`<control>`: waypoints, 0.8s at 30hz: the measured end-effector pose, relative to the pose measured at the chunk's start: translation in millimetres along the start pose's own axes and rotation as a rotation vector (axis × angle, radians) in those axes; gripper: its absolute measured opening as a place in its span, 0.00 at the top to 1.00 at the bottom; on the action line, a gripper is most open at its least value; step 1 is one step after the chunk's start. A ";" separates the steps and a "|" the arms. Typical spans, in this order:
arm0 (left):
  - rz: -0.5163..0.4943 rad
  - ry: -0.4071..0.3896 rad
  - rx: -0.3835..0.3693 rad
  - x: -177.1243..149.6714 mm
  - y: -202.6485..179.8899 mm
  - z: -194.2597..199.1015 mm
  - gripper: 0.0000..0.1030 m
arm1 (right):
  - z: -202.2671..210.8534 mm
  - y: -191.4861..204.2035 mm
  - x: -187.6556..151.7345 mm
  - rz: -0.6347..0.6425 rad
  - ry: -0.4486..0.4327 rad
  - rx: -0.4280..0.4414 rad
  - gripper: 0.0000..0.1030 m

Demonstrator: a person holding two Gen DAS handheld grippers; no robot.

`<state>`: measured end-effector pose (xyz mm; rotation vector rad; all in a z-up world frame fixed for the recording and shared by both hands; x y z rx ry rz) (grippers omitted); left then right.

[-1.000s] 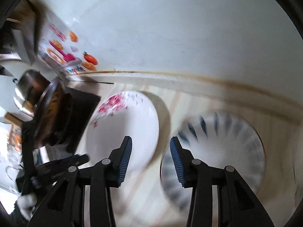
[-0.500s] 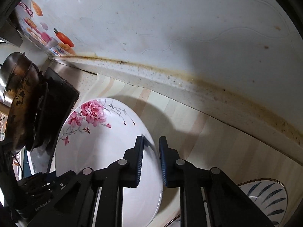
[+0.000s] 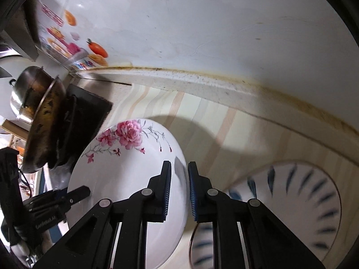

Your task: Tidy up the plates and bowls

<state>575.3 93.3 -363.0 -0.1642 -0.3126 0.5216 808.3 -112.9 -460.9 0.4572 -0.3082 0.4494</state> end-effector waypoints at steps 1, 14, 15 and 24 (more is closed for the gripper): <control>-0.010 -0.001 -0.005 -2.3 -1.7 4.4 0.74 | 8.6 -0.3 -6.1 -0.013 -0.007 0.005 0.83; -0.291 0.087 -0.111 -84.6 -57.8 44.4 0.74 | 148.0 3.1 -141.0 -0.200 -0.108 -0.057 0.83; -0.307 0.107 -0.121 -92.3 -60.3 43.2 0.74 | 156.4 2.3 -154.6 -0.218 -0.109 -0.067 0.83; -0.501 0.211 -0.106 -154.2 -93.2 19.6 0.74 | 188.1 -17.5 -286.4 -0.448 -0.105 -0.115 0.83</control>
Point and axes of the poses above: each gripper's, at about its wrist camera, not at the fingertips, and z roughly against the way its jaws point, y to its left, x to its top, the point moved 1 cm from there along -z, roughly the way its jaws point, and after that the axes turned 7 degrees about z, right-handed, at the moved point
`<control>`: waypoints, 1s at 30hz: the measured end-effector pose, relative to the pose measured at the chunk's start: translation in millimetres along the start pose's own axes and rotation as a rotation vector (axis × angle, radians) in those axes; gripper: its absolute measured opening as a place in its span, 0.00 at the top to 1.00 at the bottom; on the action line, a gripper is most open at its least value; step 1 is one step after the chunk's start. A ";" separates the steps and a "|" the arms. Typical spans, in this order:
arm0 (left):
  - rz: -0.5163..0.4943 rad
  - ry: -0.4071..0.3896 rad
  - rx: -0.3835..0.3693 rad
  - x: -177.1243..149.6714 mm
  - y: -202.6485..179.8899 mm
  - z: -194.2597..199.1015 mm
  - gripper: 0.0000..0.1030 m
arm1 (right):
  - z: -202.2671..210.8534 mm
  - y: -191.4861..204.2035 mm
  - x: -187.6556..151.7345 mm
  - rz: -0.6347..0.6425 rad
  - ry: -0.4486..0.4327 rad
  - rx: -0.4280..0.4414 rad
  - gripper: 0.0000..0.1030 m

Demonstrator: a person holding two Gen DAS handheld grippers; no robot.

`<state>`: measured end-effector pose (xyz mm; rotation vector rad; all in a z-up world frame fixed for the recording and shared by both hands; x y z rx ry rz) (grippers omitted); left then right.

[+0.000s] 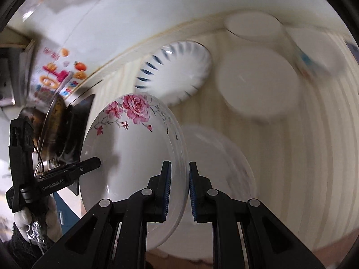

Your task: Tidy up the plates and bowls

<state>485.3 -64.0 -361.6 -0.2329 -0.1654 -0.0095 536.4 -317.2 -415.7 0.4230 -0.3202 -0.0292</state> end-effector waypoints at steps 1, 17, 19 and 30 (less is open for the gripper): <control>-0.017 0.010 0.004 -1.5 -4.7 -5.1 0.74 | -0.4 -6.3 -7.2 -0.020 0.003 -0.002 0.83; -0.160 0.060 0.105 -13.6 -48.4 -43.4 0.75 | -10.3 -58.3 -49.0 -0.129 0.022 -0.062 0.84; -0.173 0.054 0.121 -15.1 -51.7 -43.7 0.74 | -12.2 -59.5 -48.8 -0.122 0.027 -0.070 0.84; -0.184 0.039 0.174 -24.0 -68.1 -49.6 0.75 | -15.2 -55.2 -43.6 -0.086 0.047 -0.087 0.84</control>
Point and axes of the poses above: each gripper's, at about its wrist camera, not at the fingertips, and z roughly against the way its jaws point, y to its left, x to its top, the point moved 1 cm from there along -z, roughly the way its jaws point, and after that the axes turned 7 degrees about z, right-handed, at the moved point
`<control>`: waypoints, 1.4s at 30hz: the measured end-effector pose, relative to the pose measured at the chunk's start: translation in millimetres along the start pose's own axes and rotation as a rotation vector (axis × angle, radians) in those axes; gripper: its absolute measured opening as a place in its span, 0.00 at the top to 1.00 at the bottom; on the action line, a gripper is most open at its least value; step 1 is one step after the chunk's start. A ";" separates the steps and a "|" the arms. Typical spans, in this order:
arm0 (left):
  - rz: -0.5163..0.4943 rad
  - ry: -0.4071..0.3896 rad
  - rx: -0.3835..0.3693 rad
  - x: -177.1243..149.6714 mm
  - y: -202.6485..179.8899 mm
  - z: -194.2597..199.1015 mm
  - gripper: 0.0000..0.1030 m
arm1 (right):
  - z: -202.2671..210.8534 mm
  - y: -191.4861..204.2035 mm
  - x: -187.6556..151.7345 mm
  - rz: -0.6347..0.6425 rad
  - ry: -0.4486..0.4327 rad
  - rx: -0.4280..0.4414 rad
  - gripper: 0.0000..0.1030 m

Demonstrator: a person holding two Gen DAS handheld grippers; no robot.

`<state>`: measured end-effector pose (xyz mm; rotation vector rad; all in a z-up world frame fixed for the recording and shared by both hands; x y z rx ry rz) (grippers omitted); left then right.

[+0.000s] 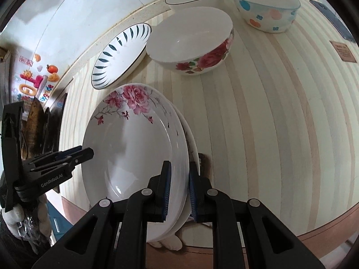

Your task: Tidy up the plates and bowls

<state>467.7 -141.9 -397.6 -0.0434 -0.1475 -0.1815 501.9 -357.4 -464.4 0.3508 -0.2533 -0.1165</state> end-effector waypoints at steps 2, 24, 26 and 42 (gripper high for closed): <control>0.003 0.000 0.003 1.1 -1.5 -0.5 0.75 | -0.4 1.5 0.0 0.000 0.012 -0.007 0.84; 0.042 0.036 -0.026 4.6 0.0 17.1 0.74 | 4.0 0.6 -3.0 -0.066 0.124 -0.022 0.81; 0.053 0.053 -0.033 2.8 0.5 18.3 0.74 | 5.7 -1.3 -3.4 -0.072 0.129 -0.008 0.82; 0.142 0.033 -0.116 7.1 13.3 91.7 0.74 | 77.2 31.7 31.2 0.042 0.114 0.067 0.82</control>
Point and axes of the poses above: each gripper's, at about its wrist camera, not at the fingertips, and z roughly against the way its jaws point, y to its left, x to its top, the point moved 1 cm from there along -z, roughly the way its jaws point, and after that the axes turned 7 degrees about z, right-handed, at the moved point
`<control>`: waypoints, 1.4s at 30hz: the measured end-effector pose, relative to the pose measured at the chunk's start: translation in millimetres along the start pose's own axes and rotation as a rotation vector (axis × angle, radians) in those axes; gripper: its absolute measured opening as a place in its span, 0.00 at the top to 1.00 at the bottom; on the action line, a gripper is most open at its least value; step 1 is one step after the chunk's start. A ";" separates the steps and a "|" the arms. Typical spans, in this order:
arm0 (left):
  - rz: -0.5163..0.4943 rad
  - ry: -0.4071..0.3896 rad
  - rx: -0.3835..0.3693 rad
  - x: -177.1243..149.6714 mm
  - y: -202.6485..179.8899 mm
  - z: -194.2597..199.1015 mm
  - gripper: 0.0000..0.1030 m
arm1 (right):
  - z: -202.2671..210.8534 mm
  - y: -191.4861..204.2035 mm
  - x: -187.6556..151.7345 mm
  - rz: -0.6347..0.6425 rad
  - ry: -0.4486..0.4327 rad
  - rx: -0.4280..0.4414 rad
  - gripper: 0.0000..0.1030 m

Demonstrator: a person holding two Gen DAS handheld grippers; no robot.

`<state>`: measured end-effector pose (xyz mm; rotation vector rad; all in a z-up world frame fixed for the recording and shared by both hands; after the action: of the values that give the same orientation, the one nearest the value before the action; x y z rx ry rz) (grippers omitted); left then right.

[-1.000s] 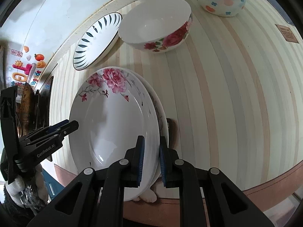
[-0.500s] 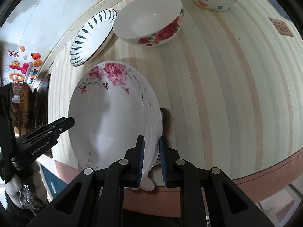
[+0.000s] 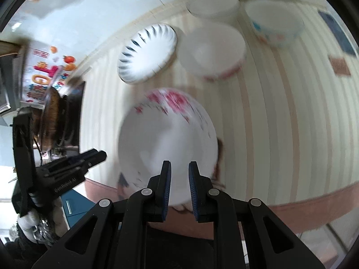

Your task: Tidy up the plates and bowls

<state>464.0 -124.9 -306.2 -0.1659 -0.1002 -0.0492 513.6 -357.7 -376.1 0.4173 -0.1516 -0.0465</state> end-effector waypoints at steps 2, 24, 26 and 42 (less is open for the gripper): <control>0.007 -0.025 -0.011 17.3 -1.0 6.9 0.74 | 11.4 7.6 18.7 0.029 -0.028 0.003 0.82; 0.207 0.070 -0.049 195.8 62.1 -117.6 0.74 | -123.7 -9.7 242.7 0.068 0.092 -0.151 0.69; 0.189 0.068 -0.055 196.7 60.4 -125.9 0.74 | -136.1 -12.6 248.0 0.077 0.104 -0.164 0.69; 0.143 -0.049 -0.029 177.0 52.0 -95.1 0.78 | -145.8 -1.0 238.6 0.184 0.042 -0.212 0.89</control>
<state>651.9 -96.7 -389.7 -0.2025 -0.1362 0.0956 772.1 -318.4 -475.4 0.1911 -0.1419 0.1263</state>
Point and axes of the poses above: each gripper's, at about its wrist camera, not at the fingertips, and z roughly against the way its jaws point, y to its left, x to its top, the point moved 1 cm from there along -z, roughly the way its jaws point, and after that the axes turned 7 degrees about z, right-handed, at the moved point
